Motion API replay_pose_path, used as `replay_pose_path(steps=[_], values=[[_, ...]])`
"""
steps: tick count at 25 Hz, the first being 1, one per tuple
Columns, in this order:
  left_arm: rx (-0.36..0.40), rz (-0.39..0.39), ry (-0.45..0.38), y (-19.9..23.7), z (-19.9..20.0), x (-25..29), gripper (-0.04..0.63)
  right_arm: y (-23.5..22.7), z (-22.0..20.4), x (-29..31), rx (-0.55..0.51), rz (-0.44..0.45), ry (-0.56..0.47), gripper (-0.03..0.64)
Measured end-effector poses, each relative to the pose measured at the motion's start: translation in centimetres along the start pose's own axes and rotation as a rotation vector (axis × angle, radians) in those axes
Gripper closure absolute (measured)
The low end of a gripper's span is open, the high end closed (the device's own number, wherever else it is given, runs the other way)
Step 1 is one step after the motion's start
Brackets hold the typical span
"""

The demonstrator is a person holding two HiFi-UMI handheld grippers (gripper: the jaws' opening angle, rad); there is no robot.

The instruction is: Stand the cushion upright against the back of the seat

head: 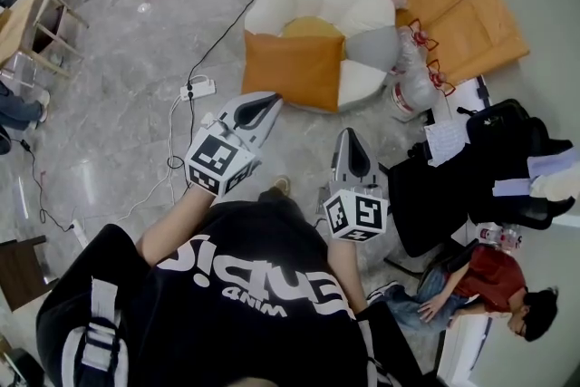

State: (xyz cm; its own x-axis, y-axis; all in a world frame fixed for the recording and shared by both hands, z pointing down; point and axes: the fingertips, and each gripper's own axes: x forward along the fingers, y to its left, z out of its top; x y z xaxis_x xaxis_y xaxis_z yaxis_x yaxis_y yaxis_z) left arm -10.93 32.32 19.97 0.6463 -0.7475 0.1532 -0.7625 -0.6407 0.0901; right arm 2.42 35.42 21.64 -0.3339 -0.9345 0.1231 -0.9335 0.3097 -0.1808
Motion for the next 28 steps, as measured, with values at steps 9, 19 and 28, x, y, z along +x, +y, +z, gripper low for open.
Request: replay_pose_path(steps=[9,19,28], values=[[0.006,0.040,-0.016,0.1,1.2,5.5,0.589,-4.0,1.3,3.4,-0.013,0.062,-0.004,0.595],[0.025,0.082,-0.004,0.3,1.4,8.5,0.589,-7.1,1.7,5.4,0.009,0.089,-0.007,0.595],[0.012,0.088,0.001,2.6,1.8,12.0,0.589,-10.2,1.5,8.7,0.015,0.051,0.006,0.595]])
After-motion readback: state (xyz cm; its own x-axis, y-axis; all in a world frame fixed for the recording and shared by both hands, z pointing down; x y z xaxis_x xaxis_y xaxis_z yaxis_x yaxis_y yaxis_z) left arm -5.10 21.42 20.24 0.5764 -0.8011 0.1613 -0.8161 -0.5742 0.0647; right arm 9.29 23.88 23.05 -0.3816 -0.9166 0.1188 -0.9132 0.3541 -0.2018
